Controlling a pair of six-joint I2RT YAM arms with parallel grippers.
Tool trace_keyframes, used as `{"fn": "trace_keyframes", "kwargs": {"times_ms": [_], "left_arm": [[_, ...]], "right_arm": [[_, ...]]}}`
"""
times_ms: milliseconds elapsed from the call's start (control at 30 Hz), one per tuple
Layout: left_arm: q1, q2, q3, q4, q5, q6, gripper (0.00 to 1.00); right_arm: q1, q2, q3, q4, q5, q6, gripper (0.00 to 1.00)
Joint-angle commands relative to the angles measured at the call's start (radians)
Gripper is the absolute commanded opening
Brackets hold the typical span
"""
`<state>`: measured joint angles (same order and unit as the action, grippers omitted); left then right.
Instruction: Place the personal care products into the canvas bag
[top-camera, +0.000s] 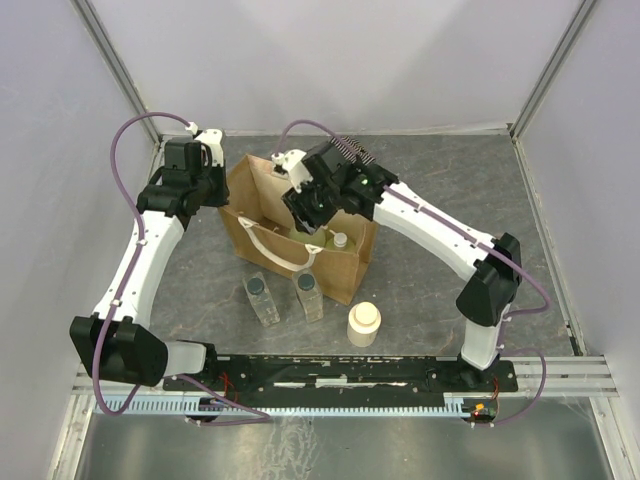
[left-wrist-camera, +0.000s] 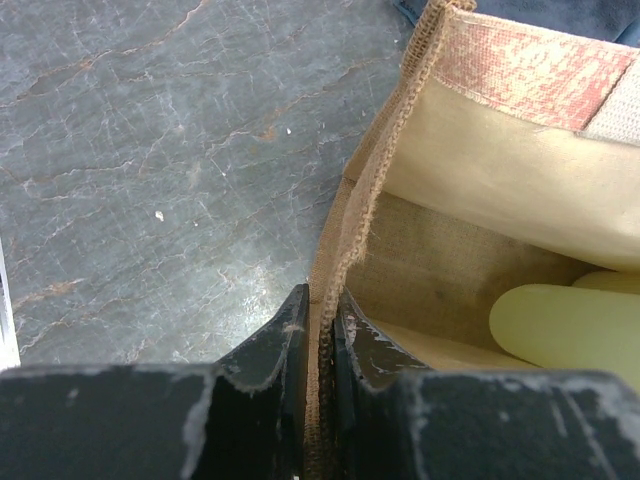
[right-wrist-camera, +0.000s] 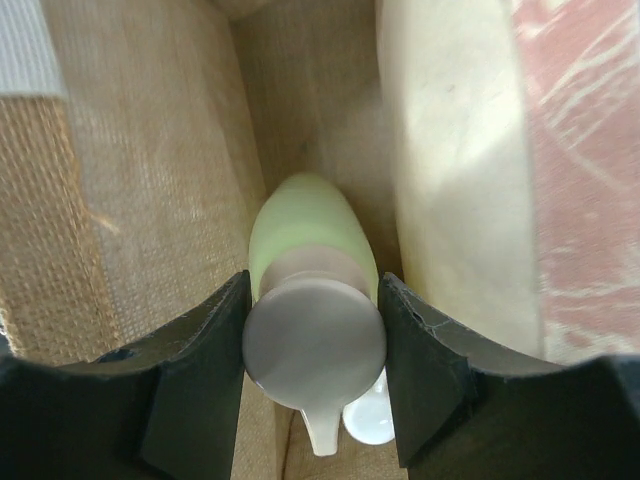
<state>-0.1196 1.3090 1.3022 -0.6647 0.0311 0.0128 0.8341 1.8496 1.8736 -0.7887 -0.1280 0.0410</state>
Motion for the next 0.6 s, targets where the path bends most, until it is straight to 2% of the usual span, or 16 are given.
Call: {"fn": "trace_keyframes", "kwargs": {"times_ms": [0, 300, 567], "left_arm": [[0.002, -0.032, 0.013, 0.018, -0.01, -0.011, 0.17], [0.002, -0.019, 0.021, 0.016, -0.009, -0.009, 0.17], [0.002, -0.019, 0.028, 0.012, -0.011, -0.006, 0.17]], "right_arm": [[0.043, -0.129, -0.021, 0.048, 0.085, -0.034, 0.01], [0.1, -0.124, -0.06, -0.001, 0.203, -0.061, 0.01], [0.123, -0.056, -0.047, -0.006, 0.229, -0.064, 0.01]]}}
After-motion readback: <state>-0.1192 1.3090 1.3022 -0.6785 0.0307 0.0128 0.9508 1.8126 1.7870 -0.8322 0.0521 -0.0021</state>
